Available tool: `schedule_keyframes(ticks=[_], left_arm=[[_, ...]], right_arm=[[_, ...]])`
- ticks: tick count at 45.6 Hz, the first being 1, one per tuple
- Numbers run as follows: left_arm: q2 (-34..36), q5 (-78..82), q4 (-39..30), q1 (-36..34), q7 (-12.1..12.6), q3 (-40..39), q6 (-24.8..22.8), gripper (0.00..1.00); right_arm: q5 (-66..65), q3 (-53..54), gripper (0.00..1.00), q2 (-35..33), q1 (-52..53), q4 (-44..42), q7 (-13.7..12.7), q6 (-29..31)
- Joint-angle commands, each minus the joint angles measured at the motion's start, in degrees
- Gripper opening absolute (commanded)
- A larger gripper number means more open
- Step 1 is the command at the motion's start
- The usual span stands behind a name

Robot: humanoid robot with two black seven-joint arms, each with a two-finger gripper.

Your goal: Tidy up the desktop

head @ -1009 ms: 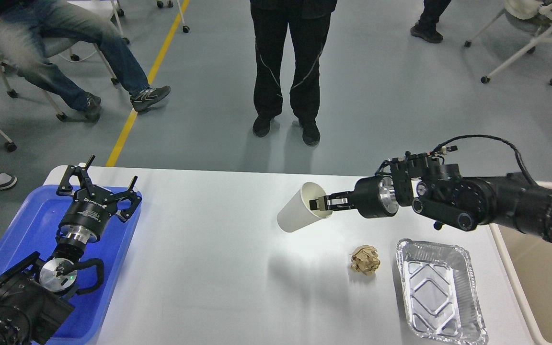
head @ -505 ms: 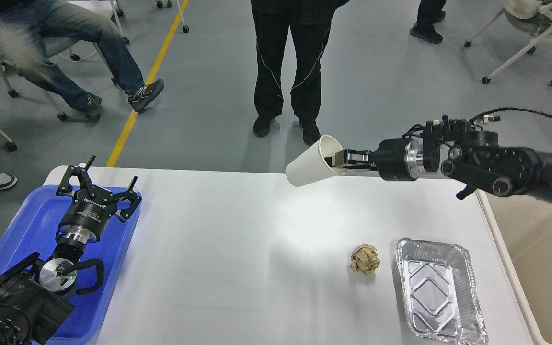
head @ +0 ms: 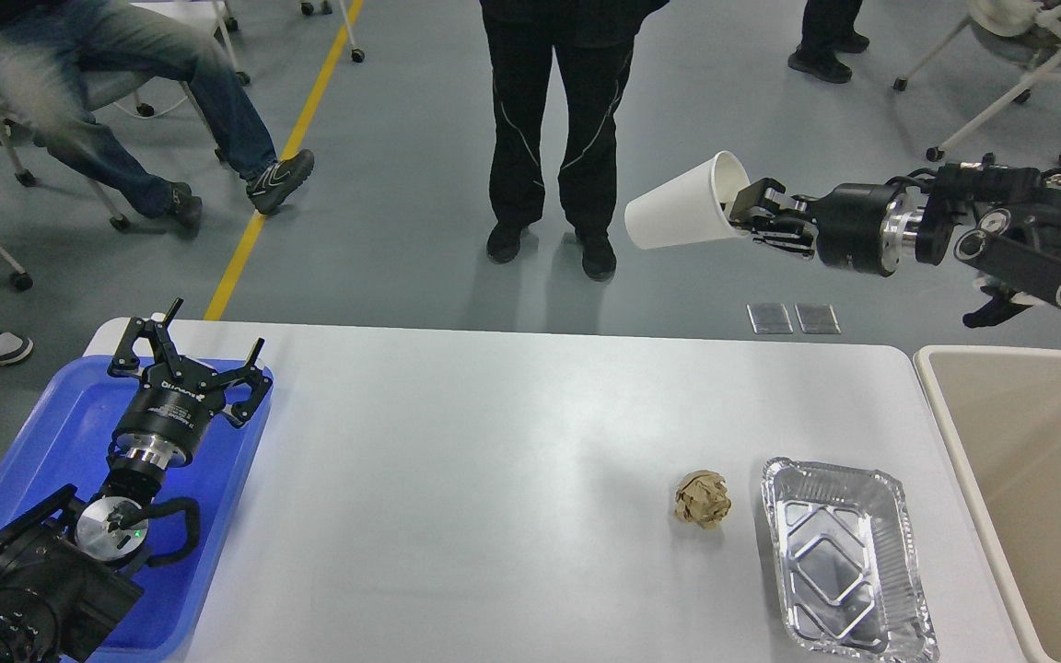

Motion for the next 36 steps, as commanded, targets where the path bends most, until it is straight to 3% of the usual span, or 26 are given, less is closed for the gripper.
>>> schedule_keyframes(ticks=[1,14,29,33,36], left_arm=[[0.0,0.0,0.0,0.0,0.0,0.0,0.0,1.0],[0.0,0.0,0.0,0.0,0.0,0.0,0.0,1.0],[0.0,0.0,0.0,0.0,0.0,0.0,0.0,1.0],[0.0,0.0,0.0,0.0,0.0,0.0,0.0,1.0],[0.0,0.0,0.0,0.0,0.0,0.0,0.0,1.0]], right_arm=[[4.76,0.28,0.0,-2.56,-5.2,-14.44,-0.04,2.16],[12.14,0.63,0.0,-3.08,-14.52,-35.81,-0.21,5.06],[15.75,0.8,0.0,-3.44,-22.69,-48.65,-1.27,4.01],[15.75,2.03,0.0,-3.44,-24.8,-51.28,-4.6,2.43],[15.75,2.91,0.0,-3.44,-25.51,-51.82,-8.99,1.29]])
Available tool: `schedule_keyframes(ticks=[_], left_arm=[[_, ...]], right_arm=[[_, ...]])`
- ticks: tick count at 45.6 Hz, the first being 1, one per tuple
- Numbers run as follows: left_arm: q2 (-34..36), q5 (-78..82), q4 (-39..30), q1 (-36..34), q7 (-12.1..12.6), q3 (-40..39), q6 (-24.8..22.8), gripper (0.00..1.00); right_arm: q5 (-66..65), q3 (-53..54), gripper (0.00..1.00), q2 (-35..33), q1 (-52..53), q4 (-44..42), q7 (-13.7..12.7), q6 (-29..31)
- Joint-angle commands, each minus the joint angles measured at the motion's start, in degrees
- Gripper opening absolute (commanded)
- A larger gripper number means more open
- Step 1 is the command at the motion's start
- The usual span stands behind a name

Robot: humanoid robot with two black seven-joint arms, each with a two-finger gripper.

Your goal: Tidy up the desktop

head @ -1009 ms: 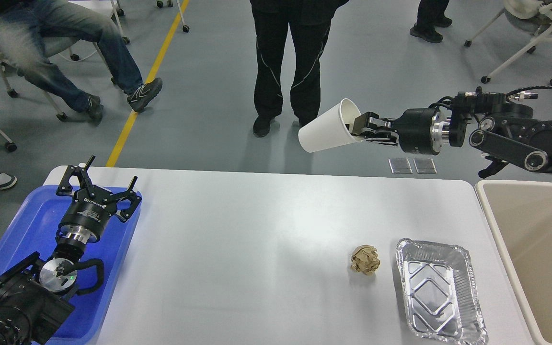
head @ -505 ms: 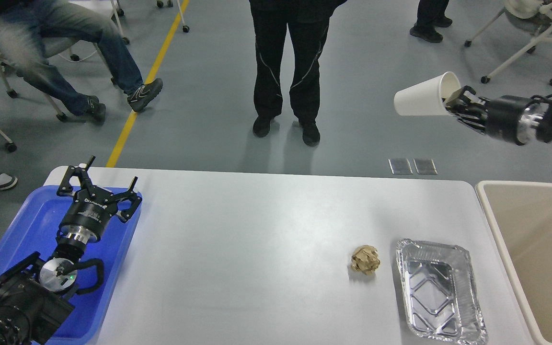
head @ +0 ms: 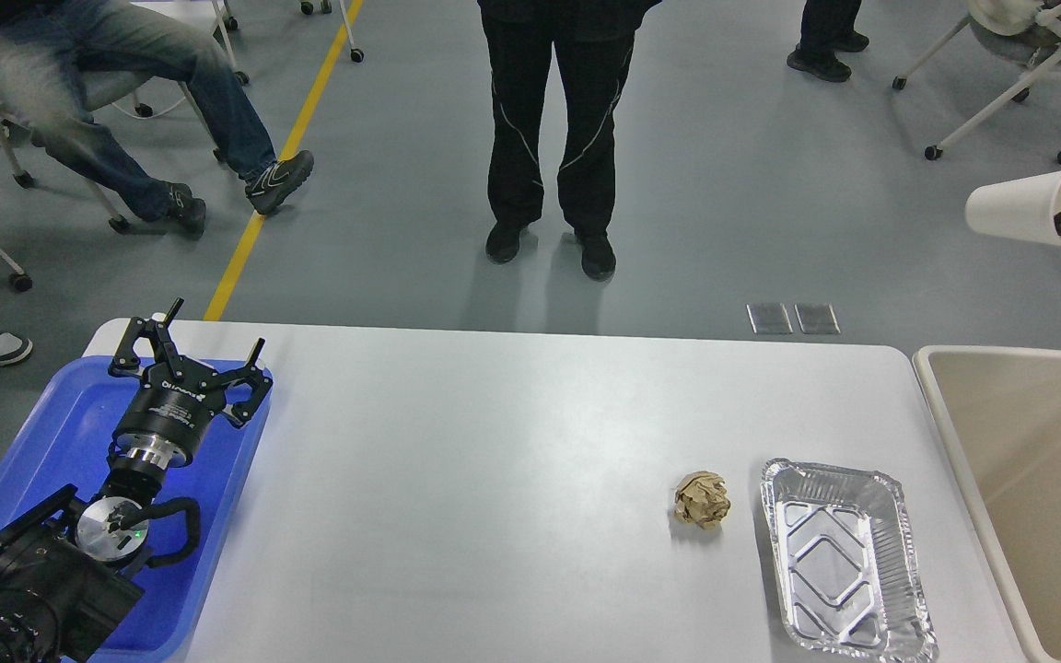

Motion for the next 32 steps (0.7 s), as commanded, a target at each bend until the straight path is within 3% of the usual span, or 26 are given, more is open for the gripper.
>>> schedule_keyframes(ticks=[1,11,16,26,32], left_arm=[[0.0,0.0,-0.08,0.0,0.0,0.0,0.0,1.0],[0.0,0.0,0.0,0.0,0.0,0.0,0.0,1.0],[0.0,0.0,0.0,0.0,0.0,0.0,0.0,1.0],[0.0,0.0,0.0,0.0,0.0,0.0,0.0,1.0],[0.0,0.0,0.0,0.0,0.0,0.0,0.0,1.0]], right_arm=[[1.22,2.09,0.0,-0.22,-5.17,-7.17,-8.4,-2.87],[1.14,3.32,0.0,-0.04,-7.36,-7.17,-21.76,-10.95],[1.05,3.32,0.0,0.57,-9.21,-7.08,-26.16,-17.54],[0.96,3.32,0.0,3.12,-13.6,-7.08,-29.86,-24.75],[1.05,3.84,0.0,6.37,-17.38,-7.08,-30.13,-27.04]])
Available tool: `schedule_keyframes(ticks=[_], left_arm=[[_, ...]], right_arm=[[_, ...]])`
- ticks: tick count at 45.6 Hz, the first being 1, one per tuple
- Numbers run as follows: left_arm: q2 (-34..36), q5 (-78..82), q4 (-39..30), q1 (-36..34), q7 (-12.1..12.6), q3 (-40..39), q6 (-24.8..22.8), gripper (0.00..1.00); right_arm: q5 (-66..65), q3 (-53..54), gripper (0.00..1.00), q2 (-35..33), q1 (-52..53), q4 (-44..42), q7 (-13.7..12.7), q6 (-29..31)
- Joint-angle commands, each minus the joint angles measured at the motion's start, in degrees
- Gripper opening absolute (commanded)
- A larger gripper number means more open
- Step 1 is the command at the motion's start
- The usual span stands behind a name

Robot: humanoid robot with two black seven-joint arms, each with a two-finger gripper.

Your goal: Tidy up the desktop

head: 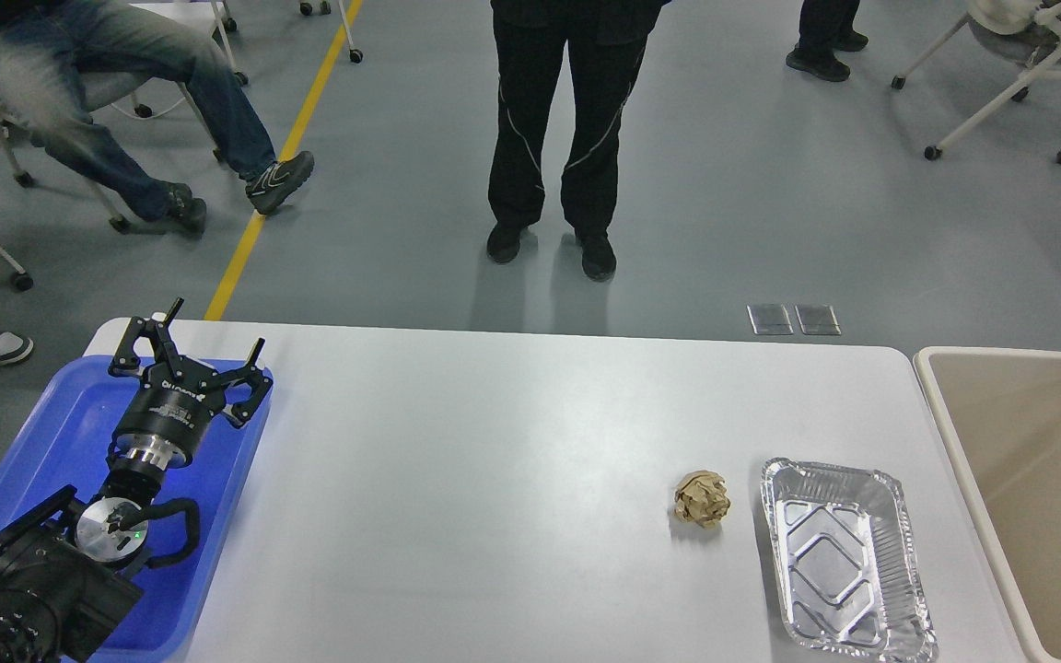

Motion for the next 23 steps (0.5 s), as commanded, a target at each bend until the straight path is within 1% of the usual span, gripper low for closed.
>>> schedule_keyframes(ticks=[1,6,13,23], left_arm=[[0.0,0.01,0.01,0.0,0.0,0.0,0.0,1.0],[0.0,0.01,-0.07,0.0,0.0,0.0,0.0,1.0],[0.0,0.01,0.01,0.0,0.0,0.0,0.0,1.0],[0.0,0.01,0.01,0.0,0.0,0.0,0.0,1.0]], right_arm=[[0.06,0.85,0.0,4.64,-6.29,-0.1,-3.6,-6.68],[0.06,1.73,0.0,7.71,-8.75,-0.01,-3.6,-7.92],[0.23,2.08,0.0,12.02,-11.39,-0.01,-3.51,-8.18],[0.32,4.54,0.0,16.07,-12.19,0.25,-3.6,-8.18]])
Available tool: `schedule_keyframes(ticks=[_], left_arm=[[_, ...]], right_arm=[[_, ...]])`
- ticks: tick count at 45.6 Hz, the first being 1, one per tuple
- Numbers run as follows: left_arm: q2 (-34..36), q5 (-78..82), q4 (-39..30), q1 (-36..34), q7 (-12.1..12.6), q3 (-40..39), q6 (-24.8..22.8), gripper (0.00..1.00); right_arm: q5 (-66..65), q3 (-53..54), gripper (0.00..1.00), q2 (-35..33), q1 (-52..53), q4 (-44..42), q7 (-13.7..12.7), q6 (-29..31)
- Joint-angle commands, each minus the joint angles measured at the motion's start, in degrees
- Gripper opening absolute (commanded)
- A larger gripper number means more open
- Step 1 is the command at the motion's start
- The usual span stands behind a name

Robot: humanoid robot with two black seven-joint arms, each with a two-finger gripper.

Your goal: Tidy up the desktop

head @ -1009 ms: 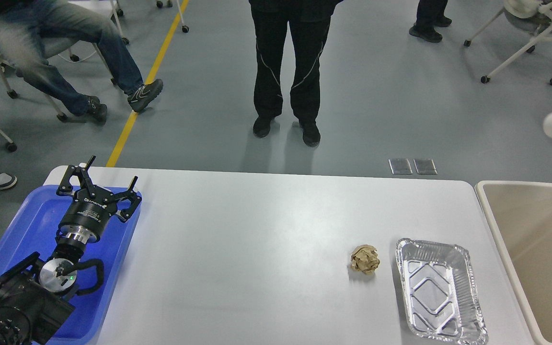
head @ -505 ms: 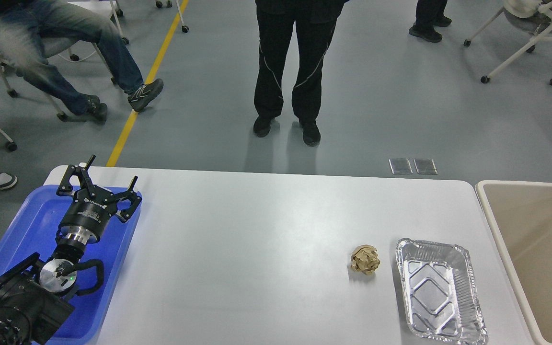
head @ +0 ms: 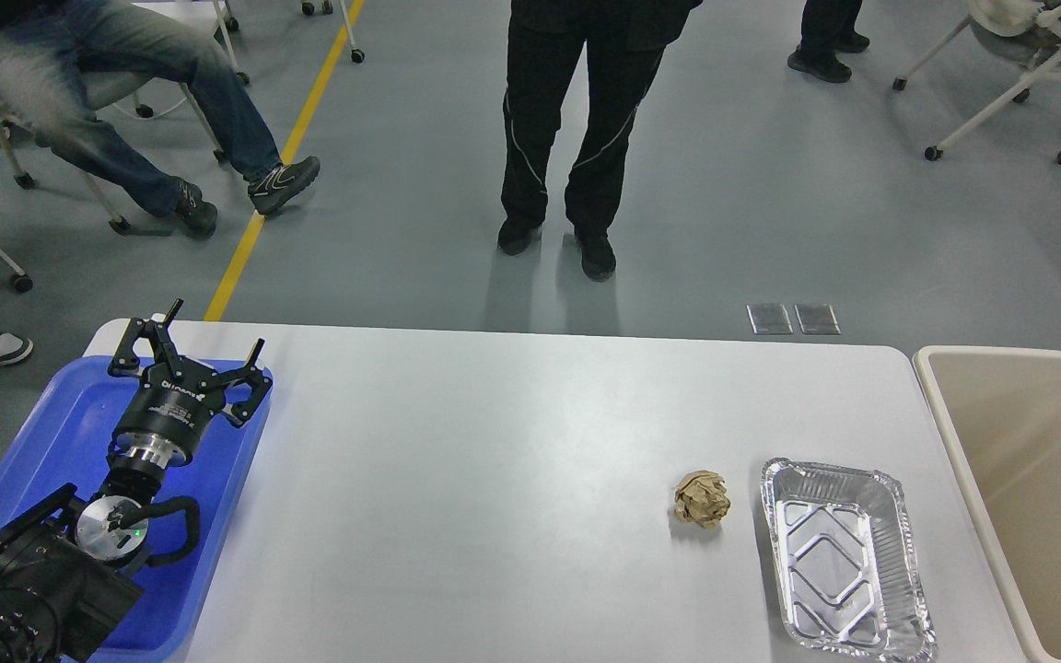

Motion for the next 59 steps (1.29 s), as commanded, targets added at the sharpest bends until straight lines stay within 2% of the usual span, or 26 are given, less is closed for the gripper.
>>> schedule_keyframes(ticks=[1,22,23,25,27,29,33,49,59], left_arm=[[0.0,0.0,0.01,0.0,0.0,0.0,0.0,1.0],[0.0,0.0,0.01,0.0,0.0,0.0,0.0,1.0],[0.0,0.0,0.01,0.0,0.0,0.0,0.0,1.0],[0.0,0.0,0.01,0.0,0.0,0.0,0.0,1.0],[0.0,0.0,0.01,0.0,0.0,0.0,0.0,1.0],[0.0,0.0,0.01,0.0,0.0,0.0,0.0,1.0],[0.0,0.0,0.01,0.0,0.0,0.0,0.0,1.0],[0.0,0.0,0.01,0.0,0.0,0.0,0.0,1.0],[0.0,0.0,0.01,0.0,0.0,0.0,0.0,1.0]], right_arm=[[0.01,2.56,0.0,4.96,-2.1,0.16,-0.26,-0.87],[0.1,2.82,0.0,5.84,-2.98,0.07,-0.26,-0.95],[0.1,2.74,0.06,5.75,-2.98,0.07,-0.26,-1.04],[0.1,2.56,0.35,5.75,-2.89,-0.02,-0.26,-1.04],[0.1,2.39,0.6,5.75,-2.8,-0.11,-0.18,-1.22],[0.1,2.3,0.76,5.66,-2.8,-0.11,-0.18,-1.92],[0.19,2.3,0.97,5.66,-2.71,-0.02,-0.18,-3.67],[0.19,3.09,1.0,4.7,0.36,0.51,-0.18,-3.24],[0.27,8.79,1.0,-1.19,7.3,5.69,0.35,-3.59]])
